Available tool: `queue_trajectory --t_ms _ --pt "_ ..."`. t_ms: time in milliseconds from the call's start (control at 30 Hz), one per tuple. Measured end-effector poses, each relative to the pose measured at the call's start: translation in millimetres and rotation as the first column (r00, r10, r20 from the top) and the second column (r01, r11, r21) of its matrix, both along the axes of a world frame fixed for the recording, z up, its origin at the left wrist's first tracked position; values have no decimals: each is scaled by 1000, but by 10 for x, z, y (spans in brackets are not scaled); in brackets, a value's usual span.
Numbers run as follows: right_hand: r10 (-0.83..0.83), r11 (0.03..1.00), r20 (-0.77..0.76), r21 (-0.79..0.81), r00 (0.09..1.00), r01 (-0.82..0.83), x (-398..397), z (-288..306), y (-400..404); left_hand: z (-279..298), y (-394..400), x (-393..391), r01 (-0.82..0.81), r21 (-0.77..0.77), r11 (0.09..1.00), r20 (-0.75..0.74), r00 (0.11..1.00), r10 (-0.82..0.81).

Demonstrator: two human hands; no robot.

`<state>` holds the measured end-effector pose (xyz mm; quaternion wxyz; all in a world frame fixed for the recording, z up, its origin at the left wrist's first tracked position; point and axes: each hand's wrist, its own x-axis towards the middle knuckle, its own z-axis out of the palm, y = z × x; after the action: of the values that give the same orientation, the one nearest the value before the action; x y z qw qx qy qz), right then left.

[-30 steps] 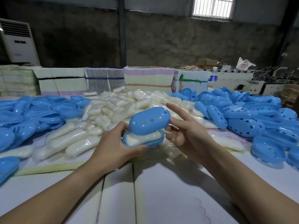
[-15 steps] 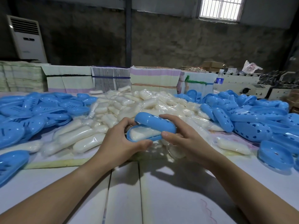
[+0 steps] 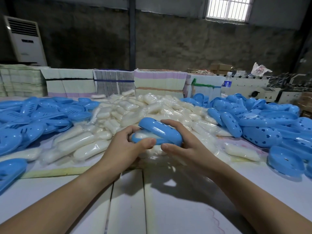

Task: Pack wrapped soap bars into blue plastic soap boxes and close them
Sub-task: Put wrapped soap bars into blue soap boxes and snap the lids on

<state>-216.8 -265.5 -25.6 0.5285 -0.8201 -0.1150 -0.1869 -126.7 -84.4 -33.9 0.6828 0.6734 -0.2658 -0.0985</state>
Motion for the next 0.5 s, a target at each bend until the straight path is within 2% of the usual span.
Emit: queue_trajectory --t_ms 100,267,400,500 --pt "-54 998 41 -43 998 56 18 -27 19 11 -24 -30 27 -18 999 -77 997 -28" --pt "-90 996 94 29 991 88 6 -42 64 10 -81 -95 108 -115 988 -228 965 -132" --pt "-103 995 99 23 990 102 -7 -45 105 2 -110 -122 207 -140 968 -210 949 -234" --pt "-49 996 72 77 996 43 -14 -53 126 16 -97 -107 221 -173 960 -215 942 -256"
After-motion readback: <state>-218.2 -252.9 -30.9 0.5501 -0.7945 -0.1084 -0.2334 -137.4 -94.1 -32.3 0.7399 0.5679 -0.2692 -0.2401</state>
